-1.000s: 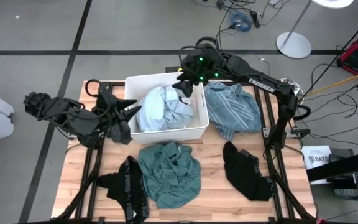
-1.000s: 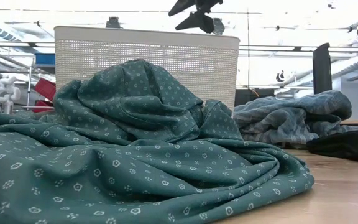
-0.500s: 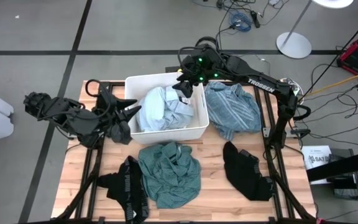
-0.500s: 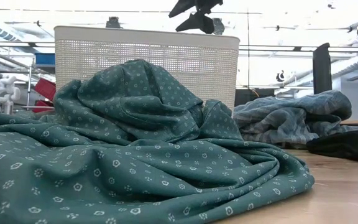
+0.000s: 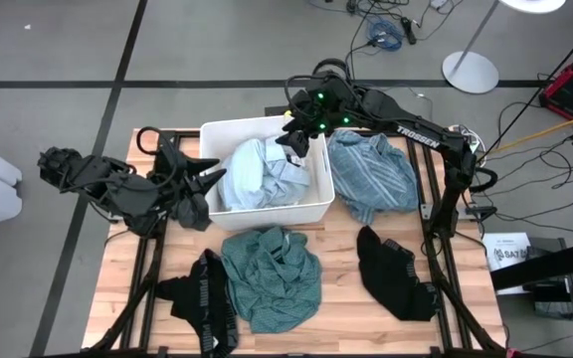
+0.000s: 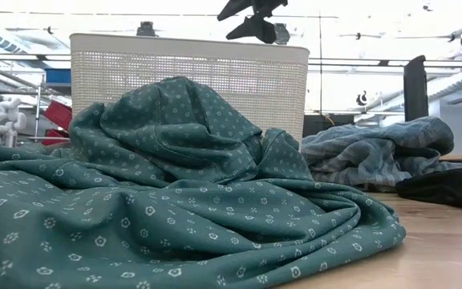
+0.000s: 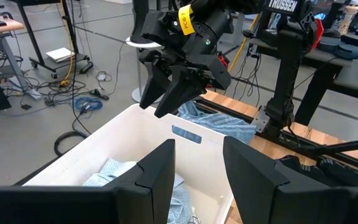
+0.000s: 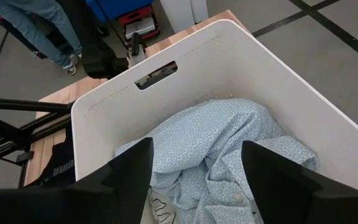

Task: Sort clothes
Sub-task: Put the blue polo shirt into the white laundry organizer

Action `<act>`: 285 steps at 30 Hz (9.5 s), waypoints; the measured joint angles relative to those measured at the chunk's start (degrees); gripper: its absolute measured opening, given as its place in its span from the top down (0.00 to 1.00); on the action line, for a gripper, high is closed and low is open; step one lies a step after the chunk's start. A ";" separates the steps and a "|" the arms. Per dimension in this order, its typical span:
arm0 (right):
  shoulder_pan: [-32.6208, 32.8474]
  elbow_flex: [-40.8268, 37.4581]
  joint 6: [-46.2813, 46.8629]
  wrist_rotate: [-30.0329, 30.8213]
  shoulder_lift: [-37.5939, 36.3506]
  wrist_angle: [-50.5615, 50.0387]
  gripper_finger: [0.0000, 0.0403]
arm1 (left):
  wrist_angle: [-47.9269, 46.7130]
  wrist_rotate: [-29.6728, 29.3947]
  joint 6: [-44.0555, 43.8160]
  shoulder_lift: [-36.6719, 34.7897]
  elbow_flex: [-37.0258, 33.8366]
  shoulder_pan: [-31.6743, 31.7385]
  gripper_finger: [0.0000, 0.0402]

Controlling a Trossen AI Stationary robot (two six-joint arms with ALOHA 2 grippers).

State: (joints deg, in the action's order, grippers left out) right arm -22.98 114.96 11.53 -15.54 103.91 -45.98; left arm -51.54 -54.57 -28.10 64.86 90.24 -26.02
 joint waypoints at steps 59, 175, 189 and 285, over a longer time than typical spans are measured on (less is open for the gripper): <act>46.71 -41.10 36.77 35.36 -26.24 -7.14 0.43 | -0.77 29.24 3.85 10.88 0.02 5.11 0.64; 34.18 -25.24 19.26 26.00 -35.37 32.45 1.00 | 78.45 27.61 19.45 22.27 -15.31 3.35 0.64; 31.55 -25.27 18.01 26.13 -38.97 32.56 1.00 | 59.41 28.72 9.16 24.61 -15.10 4.10 0.64; 31.93 -25.27 3.67 28.16 -49.43 49.70 1.00 | 83.84 46.84 20.56 18.94 -4.20 10.67 0.99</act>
State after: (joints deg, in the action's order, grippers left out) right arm 8.94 89.69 15.20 12.62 54.47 3.73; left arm 32.30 -7.73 -7.54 83.80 86.04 -15.35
